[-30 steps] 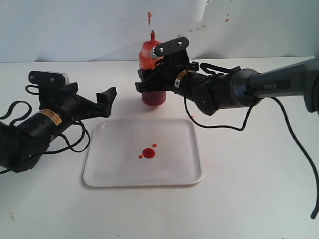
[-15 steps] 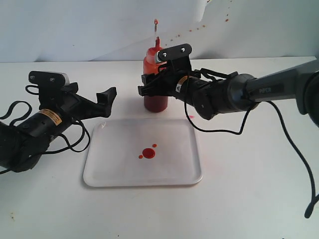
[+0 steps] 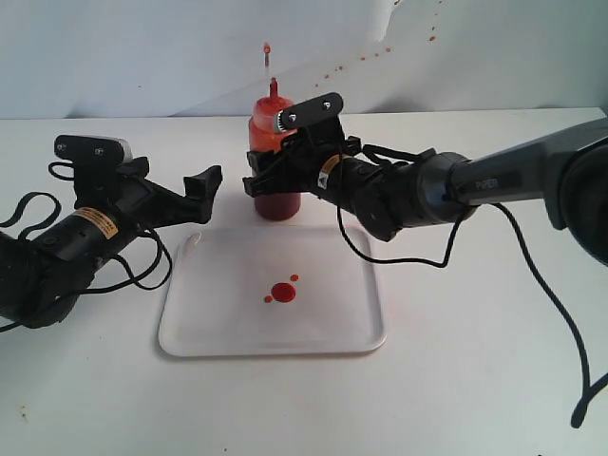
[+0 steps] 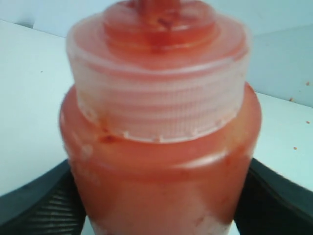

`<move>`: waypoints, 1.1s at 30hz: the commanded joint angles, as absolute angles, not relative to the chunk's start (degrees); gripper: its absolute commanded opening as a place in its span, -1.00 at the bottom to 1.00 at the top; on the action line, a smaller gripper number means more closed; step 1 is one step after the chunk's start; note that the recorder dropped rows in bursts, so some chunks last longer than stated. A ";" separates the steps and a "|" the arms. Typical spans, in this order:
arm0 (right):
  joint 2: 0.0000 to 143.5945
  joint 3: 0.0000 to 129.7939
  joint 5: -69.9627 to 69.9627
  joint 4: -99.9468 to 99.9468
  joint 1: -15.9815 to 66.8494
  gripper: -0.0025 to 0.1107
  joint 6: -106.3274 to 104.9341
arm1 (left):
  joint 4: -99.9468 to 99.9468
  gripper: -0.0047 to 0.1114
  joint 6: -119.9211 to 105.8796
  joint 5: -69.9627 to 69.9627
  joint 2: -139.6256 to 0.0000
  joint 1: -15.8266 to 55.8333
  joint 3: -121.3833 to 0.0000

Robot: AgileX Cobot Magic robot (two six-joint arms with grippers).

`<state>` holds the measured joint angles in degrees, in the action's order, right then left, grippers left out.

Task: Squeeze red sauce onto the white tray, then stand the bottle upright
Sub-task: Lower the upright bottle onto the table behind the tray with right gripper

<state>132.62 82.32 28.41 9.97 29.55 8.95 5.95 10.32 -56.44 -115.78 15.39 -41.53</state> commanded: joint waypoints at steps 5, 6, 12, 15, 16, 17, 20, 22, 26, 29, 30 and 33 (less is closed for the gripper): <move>132.37 82.81 29.02 10.51 29.62 0.42 9.01 | 5.22 0.87 10.45 -57.11 -115.37 15.32 -41.68; 132.37 82.81 29.02 10.51 29.62 0.66 9.01 | 5.22 0.87 10.45 -57.11 -115.37 15.32 -41.68; 132.13 82.81 28.92 10.51 29.62 0.90 9.01 | 5.22 0.87 10.45 -57.11 -115.37 15.32 -41.68; 131.52 82.71 27.90 10.51 29.62 0.90 9.01 | 5.22 0.87 10.43 -57.22 -115.37 15.32 -41.68; 131.04 82.71 26.56 10.51 29.72 0.90 9.01 | 5.22 0.87 10.43 -57.37 -115.37 15.32 -41.68; 130.47 82.71 25.21 10.51 29.73 0.90 8.92 | 5.22 0.87 10.43 -57.37 -115.37 15.32 -41.68; 128.78 82.71 19.54 10.60 29.73 0.90 6.69 | 5.22 0.87 10.43 -57.37 -115.37 15.32 -41.68; 127.45 82.71 15.46 10.60 29.73 0.90 4.97 | 5.22 0.87 10.43 -57.37 -115.37 15.32 -41.68; 125.38 82.71 9.54 10.60 29.98 0.90 4.47 | 5.22 0.87 10.43 -57.37 -115.37 15.32 -41.68; 124.46 82.71 7.36 10.82 30.12 0.90 4.47 | 5.44 0.87 10.43 -57.35 -115.37 15.32 -41.68; 124.24 82.71 6.54 11.29 30.22 0.90 4.47 | 5.73 0.87 10.43 -57.35 -115.37 15.32 -41.68; 123.51 82.71 4.30 11.40 30.35 0.90 4.47 | 6.59 0.87 10.43 -57.97 -115.37 15.32 -41.68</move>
<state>124.68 82.42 6.47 10.63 29.99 4.85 5.95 10.32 -56.66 -115.78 15.39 -41.53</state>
